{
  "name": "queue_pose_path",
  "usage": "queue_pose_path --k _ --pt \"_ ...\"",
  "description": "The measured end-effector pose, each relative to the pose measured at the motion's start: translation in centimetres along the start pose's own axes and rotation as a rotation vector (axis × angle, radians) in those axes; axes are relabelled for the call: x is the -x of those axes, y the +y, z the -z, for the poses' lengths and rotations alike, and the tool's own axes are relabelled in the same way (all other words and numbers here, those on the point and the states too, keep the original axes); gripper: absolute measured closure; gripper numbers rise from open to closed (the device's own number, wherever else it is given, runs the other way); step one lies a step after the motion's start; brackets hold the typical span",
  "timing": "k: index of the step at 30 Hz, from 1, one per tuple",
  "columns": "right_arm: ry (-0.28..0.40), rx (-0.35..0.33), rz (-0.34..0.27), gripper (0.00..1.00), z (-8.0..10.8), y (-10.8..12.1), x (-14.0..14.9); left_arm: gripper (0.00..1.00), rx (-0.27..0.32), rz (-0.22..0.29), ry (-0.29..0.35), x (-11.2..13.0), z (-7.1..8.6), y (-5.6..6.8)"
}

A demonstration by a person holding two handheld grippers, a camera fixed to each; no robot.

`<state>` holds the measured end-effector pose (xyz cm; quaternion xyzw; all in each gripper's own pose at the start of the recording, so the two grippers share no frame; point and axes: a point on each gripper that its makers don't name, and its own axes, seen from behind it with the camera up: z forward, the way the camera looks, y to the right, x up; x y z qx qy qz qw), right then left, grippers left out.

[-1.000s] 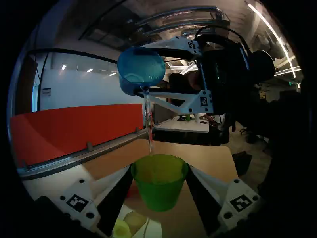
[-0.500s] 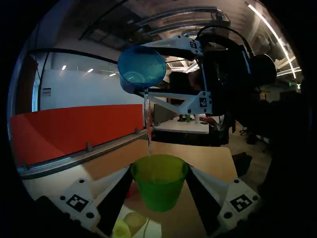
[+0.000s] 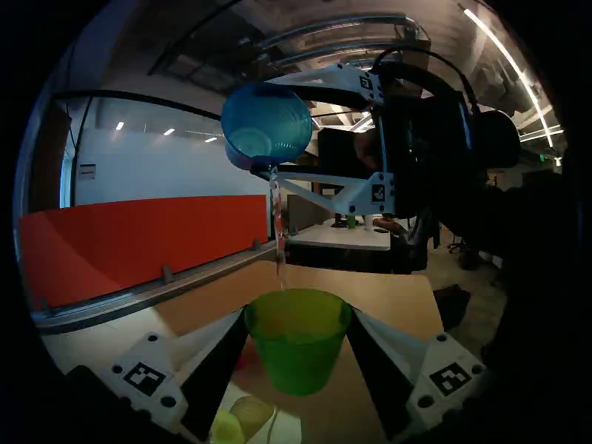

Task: Pour water

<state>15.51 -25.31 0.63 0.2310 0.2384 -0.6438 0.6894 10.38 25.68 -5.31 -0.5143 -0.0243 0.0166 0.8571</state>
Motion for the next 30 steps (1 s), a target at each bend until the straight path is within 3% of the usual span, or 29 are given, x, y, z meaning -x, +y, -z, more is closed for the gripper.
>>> queue_pose_path --k 21,30 --pt "0.007 0.008 0.137 0.09 0.0 -0.2 -1.1 0.12 -0.001 0.002 0.009 -0.1 -0.1 0.0" --pt "0.014 0.011 0.158 0.09 0.1 -0.3 -1.7 0.12 -0.004 0.008 0.014 -0.3 0.0 -0.2"
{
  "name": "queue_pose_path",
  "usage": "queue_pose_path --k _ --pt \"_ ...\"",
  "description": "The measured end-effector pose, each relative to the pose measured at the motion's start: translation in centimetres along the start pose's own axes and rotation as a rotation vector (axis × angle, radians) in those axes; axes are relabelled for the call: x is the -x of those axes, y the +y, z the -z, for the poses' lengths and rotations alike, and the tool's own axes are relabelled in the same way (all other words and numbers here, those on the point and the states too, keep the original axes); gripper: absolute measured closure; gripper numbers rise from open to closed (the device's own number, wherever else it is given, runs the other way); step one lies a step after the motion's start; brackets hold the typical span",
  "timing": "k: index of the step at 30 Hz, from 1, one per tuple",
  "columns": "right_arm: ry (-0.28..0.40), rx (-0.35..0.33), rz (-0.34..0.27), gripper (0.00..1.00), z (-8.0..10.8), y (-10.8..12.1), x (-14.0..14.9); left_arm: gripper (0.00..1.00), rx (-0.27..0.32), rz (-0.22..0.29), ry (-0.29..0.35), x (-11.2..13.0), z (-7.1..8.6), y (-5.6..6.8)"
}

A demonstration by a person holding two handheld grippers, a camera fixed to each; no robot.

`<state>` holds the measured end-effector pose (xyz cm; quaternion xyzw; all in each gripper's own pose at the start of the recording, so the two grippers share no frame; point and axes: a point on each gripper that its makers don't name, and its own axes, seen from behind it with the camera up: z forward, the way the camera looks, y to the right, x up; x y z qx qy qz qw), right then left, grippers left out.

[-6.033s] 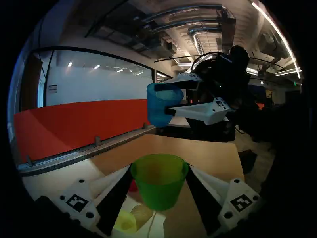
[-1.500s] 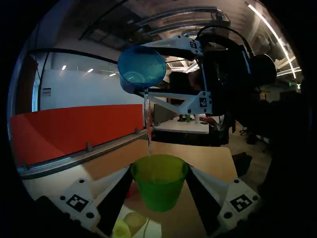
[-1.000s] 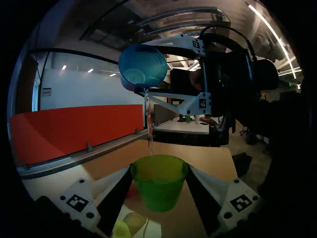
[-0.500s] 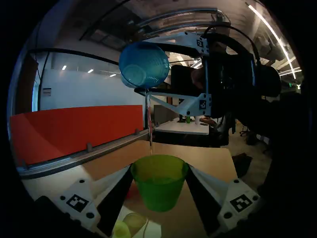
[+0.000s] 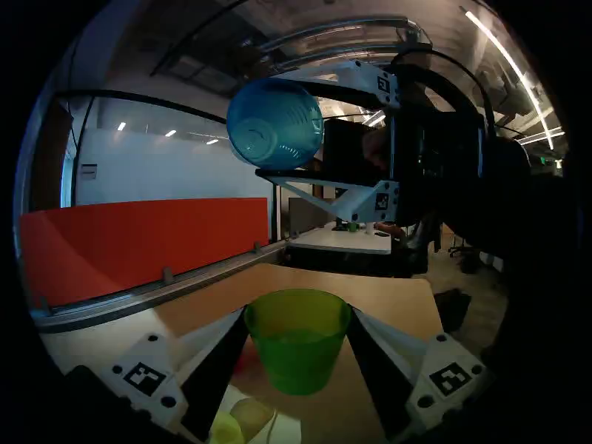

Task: Pour water

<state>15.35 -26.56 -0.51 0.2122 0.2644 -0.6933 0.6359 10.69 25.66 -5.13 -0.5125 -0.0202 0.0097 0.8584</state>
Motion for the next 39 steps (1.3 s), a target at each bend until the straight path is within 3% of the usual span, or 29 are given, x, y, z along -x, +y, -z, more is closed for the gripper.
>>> queue_pose_path --k 6,12,23,33,39 --pt "0.004 0.004 -0.059 0.09 0.0 0.2 0.1 0.12 0.000 0.001 0.001 -0.1 0.1 0.0" --pt "-0.003 0.005 -0.191 0.09 0.1 -0.4 0.9 0.12 -0.002 -0.002 0.001 -0.3 0.2 0.0" --pt "0.003 0.001 -0.564 0.09 0.4 -1.0 1.5 0.12 -0.006 -0.008 -0.002 -0.3 0.3 -0.2" --pt "0.023 -0.026 -0.865 0.09 1.2 -1.9 0.7 0.12 -0.010 -0.015 -0.006 -0.6 0.4 -0.3" --pt "0.042 -0.041 -1.085 0.09 1.7 -1.5 0.2 0.12 -0.013 -0.023 -0.008 -0.7 0.4 -0.3"
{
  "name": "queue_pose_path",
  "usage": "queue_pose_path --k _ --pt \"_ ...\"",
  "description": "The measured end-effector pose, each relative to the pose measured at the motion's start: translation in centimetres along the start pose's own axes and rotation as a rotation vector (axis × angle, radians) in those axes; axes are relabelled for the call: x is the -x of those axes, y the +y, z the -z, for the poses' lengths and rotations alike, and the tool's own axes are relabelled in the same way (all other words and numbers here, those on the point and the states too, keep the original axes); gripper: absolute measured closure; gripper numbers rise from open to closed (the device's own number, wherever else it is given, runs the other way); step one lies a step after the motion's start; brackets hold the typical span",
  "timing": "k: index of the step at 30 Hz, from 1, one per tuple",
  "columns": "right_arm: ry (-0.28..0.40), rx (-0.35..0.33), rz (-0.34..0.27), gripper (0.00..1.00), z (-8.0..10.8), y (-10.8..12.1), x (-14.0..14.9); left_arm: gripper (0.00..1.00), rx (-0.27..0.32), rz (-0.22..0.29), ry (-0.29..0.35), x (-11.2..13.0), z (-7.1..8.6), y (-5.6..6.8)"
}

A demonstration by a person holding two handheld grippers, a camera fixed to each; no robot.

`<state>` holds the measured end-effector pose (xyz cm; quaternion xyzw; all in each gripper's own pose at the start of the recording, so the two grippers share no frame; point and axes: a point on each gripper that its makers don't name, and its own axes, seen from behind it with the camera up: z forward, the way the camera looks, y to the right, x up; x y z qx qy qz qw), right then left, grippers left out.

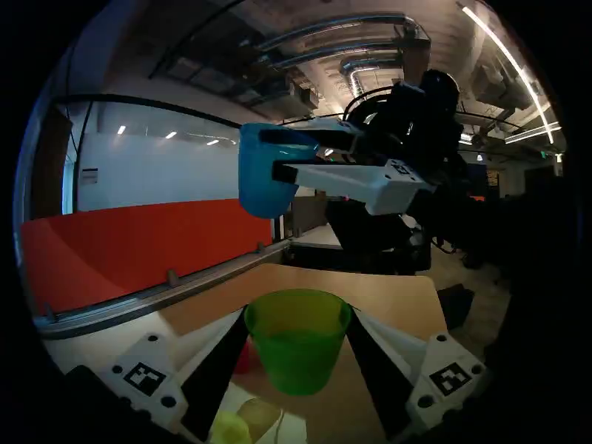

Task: Pour water

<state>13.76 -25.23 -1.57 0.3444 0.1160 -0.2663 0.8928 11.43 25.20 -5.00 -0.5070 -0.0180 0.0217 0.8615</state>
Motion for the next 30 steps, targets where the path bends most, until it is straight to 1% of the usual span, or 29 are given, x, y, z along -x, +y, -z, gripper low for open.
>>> queue_pose_path --k 3,8,12,15,18,24,30 --pt "0.008 -0.017 -0.108 0.09 0.1 -0.1 -0.3 0.12 -0.001 -0.002 0.001 -0.2 0.0 0.0" --pt "0.002 -0.045 -0.260 0.09 0.2 -0.2 -0.1 0.12 -0.002 -0.005 0.001 -0.5 0.1 0.1" --pt "-0.004 -0.066 -0.370 0.09 0.4 -0.3 0.0 0.12 -0.005 -0.010 -0.002 -0.5 0.1 0.2" --pt "0.003 -0.086 -0.436 0.09 0.5 -0.4 -0.2 0.12 -0.005 -0.012 -0.003 -0.5 0.2 0.3" --pt "0.004 -0.094 -0.464 0.09 0.8 -0.3 0.0 0.12 -0.005 -0.012 -0.005 -0.3 0.1 0.3" --pt "-0.027 -0.089 -0.436 0.09 1.4 -0.7 1.3 0.12 -0.009 -0.016 -0.021 0.2 0.2 0.2" --pt "-0.067 -0.087 -0.429 0.09 2.4 -1.1 3.4 0.12 -0.004 -0.013 -0.050 1.3 0.2 0.5"
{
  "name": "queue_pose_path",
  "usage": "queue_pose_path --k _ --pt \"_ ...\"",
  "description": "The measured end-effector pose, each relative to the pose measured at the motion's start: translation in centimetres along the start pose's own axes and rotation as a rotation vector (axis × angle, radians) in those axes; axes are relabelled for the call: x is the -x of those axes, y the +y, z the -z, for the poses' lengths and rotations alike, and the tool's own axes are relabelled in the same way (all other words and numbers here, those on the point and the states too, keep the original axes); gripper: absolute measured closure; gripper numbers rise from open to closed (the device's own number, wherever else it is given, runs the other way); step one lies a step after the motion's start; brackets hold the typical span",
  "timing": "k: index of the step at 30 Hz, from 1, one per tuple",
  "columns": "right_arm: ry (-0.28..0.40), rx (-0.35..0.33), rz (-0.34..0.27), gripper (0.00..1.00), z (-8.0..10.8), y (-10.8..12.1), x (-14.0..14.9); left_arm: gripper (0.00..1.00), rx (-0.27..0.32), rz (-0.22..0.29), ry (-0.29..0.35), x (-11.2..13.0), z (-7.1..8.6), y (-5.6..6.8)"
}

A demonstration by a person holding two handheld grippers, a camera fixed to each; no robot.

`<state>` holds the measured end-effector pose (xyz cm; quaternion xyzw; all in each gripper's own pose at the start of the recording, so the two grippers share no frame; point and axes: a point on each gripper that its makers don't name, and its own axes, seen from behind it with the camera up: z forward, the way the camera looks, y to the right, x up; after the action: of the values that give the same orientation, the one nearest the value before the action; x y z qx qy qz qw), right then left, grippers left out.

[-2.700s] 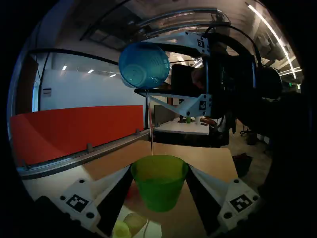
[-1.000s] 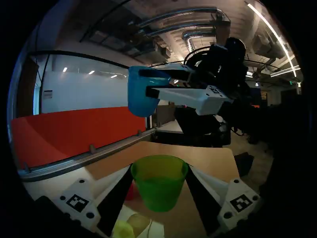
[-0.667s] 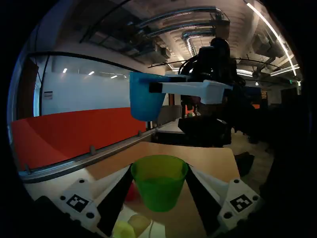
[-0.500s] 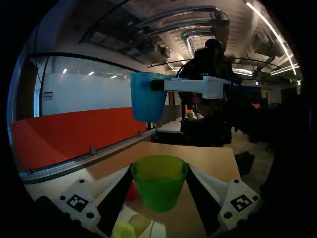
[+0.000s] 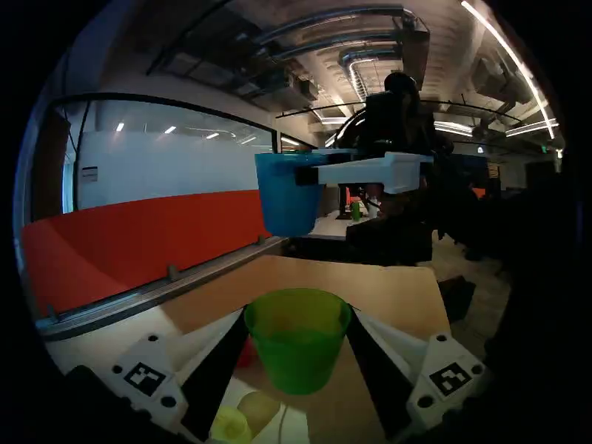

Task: Pour water

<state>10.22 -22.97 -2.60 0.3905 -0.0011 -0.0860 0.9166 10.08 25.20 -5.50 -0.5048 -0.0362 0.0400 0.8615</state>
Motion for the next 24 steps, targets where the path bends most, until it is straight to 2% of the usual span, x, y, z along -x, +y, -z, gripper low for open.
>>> queue_pose_path --k 9,24 --pt "-0.057 0.006 -0.001 0.09 1.4 0.4 3.8 0.12 0.020 -0.014 -0.079 2.8 -0.4 0.9" --pt "-0.123 -0.026 -0.062 0.08 2.6 0.8 8.9 0.12 0.068 -0.040 -0.230 7.2 -1.6 1.9"
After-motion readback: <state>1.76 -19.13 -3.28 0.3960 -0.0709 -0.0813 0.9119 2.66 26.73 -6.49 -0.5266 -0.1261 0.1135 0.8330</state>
